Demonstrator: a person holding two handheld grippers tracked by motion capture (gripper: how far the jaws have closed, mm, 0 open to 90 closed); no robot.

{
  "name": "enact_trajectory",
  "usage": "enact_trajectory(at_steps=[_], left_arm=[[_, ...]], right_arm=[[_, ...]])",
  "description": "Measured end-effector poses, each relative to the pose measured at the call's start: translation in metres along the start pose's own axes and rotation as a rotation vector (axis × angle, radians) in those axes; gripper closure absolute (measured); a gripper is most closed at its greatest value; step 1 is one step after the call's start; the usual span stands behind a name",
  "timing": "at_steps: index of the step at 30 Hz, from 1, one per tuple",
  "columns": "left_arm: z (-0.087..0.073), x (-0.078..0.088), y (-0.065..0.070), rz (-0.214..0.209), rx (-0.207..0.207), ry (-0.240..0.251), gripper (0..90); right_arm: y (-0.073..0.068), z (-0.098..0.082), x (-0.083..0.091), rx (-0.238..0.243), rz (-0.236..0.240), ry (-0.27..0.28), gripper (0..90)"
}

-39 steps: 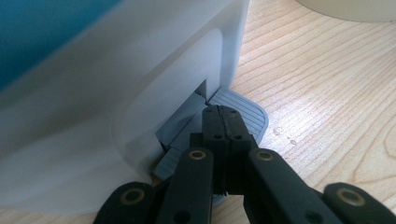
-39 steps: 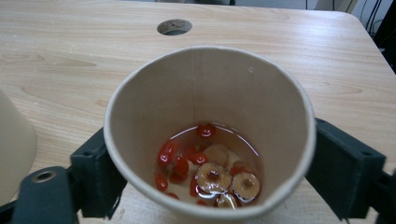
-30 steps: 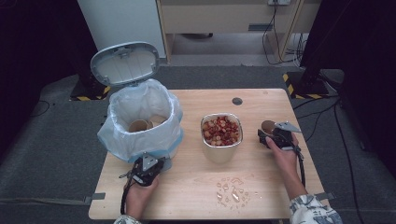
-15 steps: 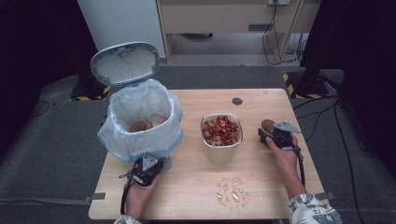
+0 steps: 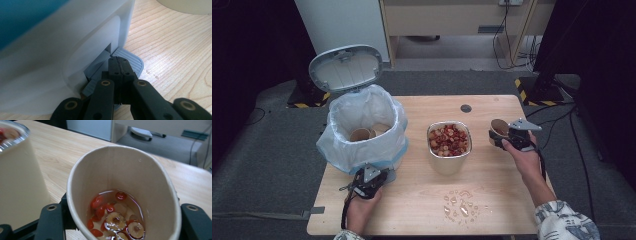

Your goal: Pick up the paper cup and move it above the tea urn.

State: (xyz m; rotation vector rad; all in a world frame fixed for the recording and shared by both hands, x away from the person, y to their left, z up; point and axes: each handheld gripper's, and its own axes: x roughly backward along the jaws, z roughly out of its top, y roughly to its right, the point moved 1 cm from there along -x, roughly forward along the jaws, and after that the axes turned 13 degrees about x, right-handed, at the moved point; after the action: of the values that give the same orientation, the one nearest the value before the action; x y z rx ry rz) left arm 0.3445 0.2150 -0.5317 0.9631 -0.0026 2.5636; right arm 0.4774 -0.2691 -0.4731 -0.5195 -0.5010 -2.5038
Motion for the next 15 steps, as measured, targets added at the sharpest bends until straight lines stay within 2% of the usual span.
enact_trajectory(at_steps=[7, 15], left_arm=[[0.000, 0.000, 0.000, 0.002, -0.007, -0.005, 89.2], [0.000, 0.000, 0.001, 0.005, -0.003, -0.003, 89.2]], right_arm=[[0.011, 0.028, 0.011, 0.060, 0.071, 0.018, 37.1], [0.018, 0.057, 0.007, 0.109, 0.120, 0.025, 37.2]])
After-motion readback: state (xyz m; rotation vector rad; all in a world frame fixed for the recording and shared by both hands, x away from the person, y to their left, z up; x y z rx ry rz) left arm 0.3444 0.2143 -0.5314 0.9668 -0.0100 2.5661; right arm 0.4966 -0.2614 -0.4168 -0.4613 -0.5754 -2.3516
